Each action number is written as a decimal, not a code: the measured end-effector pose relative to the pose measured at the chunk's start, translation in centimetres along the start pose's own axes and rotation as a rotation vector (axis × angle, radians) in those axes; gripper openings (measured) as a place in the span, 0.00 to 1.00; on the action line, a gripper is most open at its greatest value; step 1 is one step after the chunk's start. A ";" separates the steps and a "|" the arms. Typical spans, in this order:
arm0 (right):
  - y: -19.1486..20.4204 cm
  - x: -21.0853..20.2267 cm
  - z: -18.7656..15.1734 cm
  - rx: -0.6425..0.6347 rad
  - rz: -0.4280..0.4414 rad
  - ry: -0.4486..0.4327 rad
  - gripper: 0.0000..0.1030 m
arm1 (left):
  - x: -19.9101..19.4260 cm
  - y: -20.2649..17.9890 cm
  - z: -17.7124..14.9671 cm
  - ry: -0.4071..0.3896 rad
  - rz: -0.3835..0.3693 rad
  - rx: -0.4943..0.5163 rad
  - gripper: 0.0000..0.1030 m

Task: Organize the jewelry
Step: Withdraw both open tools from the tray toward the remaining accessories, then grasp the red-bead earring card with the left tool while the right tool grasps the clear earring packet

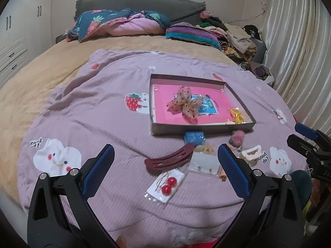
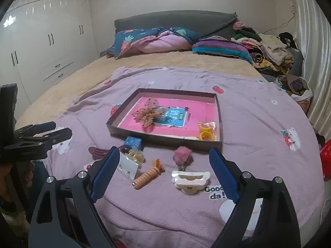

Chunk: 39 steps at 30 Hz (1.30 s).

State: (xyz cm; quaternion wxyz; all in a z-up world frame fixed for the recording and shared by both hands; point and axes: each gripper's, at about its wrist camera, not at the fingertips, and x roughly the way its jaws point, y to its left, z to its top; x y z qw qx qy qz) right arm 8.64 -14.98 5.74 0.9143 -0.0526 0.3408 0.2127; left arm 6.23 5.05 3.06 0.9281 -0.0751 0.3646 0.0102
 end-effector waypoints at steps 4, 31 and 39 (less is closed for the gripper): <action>0.7 0.1 -0.1 -0.015 0.010 0.006 0.85 | -0.1 0.2 -0.7 0.012 0.004 0.004 0.91; 3.0 5.0 -2.0 -0.070 0.061 0.140 0.85 | 4.1 2.2 -4.7 0.153 -0.032 0.012 0.91; 3.8 8.8 -2.8 -0.100 0.131 0.229 0.80 | 6.6 1.1 -5.3 0.210 -0.084 0.059 0.85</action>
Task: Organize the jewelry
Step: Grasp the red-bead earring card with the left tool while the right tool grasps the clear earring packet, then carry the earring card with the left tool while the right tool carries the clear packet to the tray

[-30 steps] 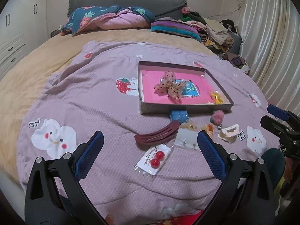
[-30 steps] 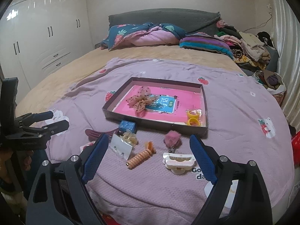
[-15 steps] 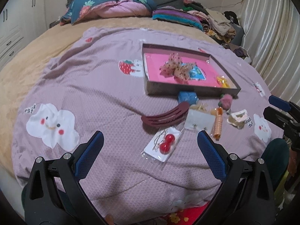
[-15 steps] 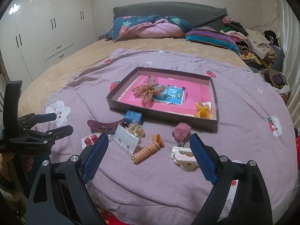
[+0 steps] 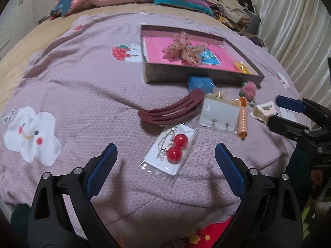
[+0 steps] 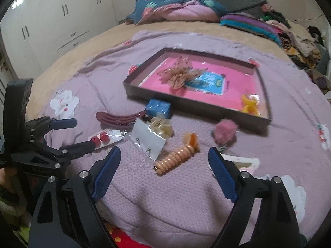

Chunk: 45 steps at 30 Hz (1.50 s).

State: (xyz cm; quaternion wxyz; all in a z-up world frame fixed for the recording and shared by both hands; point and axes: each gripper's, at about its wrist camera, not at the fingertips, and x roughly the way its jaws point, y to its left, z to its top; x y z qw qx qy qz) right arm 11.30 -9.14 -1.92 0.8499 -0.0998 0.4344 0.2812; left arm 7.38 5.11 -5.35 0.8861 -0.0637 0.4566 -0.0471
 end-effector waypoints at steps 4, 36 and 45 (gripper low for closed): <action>-0.1 2.2 0.5 -0.011 0.031 0.054 0.73 | 1.2 -0.4 -0.1 0.026 -0.013 0.024 0.77; -2.3 -0.1 0.9 0.038 0.128 -0.042 0.10 | -0.8 -1.8 0.9 0.005 -0.038 0.038 0.19; -6.4 -4.7 0.7 0.128 0.052 -0.156 0.10 | -1.5 -4.9 3.0 -0.025 -0.059 0.111 0.18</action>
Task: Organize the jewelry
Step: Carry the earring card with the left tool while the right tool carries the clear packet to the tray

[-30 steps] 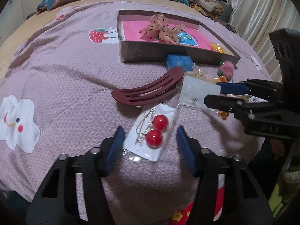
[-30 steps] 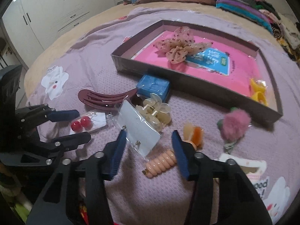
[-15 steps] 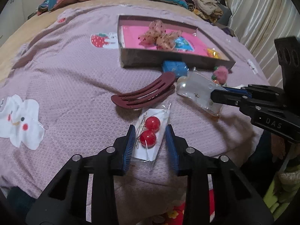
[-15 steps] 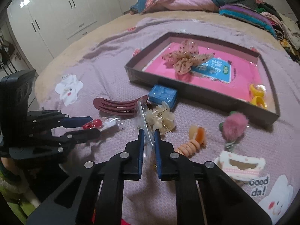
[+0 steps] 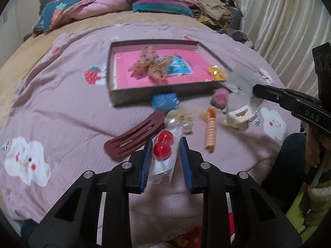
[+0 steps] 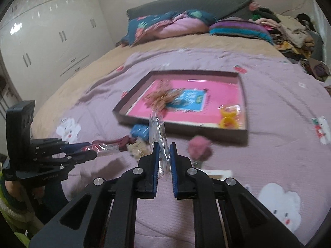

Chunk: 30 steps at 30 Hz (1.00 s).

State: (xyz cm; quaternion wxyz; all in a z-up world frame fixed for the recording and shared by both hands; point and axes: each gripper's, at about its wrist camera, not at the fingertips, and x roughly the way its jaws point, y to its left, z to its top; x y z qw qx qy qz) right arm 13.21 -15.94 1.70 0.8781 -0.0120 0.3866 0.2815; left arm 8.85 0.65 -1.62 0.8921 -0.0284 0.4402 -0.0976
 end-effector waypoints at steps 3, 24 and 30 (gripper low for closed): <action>-1.2 -1.5 0.1 0.024 -0.017 -0.032 0.10 | -0.3 -1.1 1.1 -0.021 -0.010 0.026 0.18; -4.7 -7.0 3.4 0.075 -0.123 -0.191 0.09 | -1.1 -3.7 10.5 -0.165 -0.013 0.081 0.18; -4.7 -6.5 4.9 0.059 -0.142 -0.205 0.09 | -0.9 -3.0 12.0 -0.184 0.010 0.071 0.18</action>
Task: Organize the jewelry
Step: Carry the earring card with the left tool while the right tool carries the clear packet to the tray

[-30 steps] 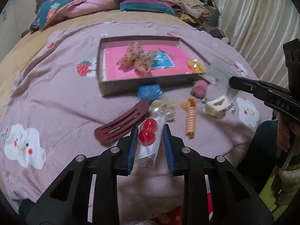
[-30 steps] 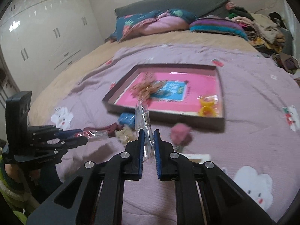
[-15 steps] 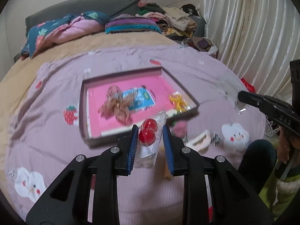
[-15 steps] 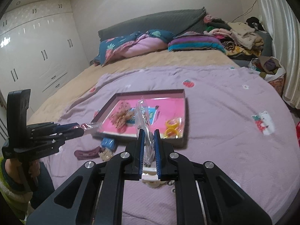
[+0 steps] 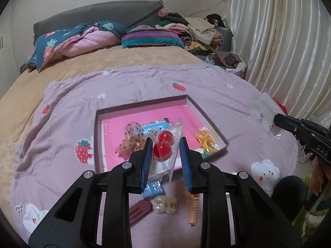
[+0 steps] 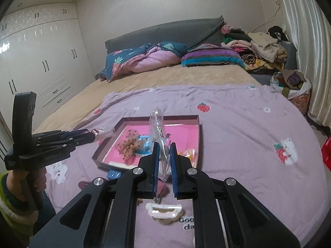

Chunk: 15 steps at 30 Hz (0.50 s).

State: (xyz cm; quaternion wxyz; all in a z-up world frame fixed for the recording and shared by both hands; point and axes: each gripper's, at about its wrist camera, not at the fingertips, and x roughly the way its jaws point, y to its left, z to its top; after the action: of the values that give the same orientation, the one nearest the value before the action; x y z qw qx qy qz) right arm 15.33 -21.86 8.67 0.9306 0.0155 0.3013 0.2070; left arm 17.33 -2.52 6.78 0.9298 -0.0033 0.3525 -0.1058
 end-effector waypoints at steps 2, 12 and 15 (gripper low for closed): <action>0.2 0.3 0.4 -0.006 -0.004 -0.002 0.09 | 0.3 0.5 0.3 -0.001 0.006 -0.011 0.18; 0.1 2.9 2.0 0.003 -0.009 0.008 0.09 | 2.3 3.6 1.0 0.018 0.052 -0.074 0.18; 0.0 3.8 2.3 0.008 -0.007 0.016 0.09 | 3.0 4.5 0.8 0.028 0.063 -0.094 0.18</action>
State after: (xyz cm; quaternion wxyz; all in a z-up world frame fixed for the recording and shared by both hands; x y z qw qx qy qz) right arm 19.41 -20.14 8.49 0.9288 0.0165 0.3098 0.2029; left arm 20.94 1.18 5.09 0.9264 -0.0344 0.3701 -0.0598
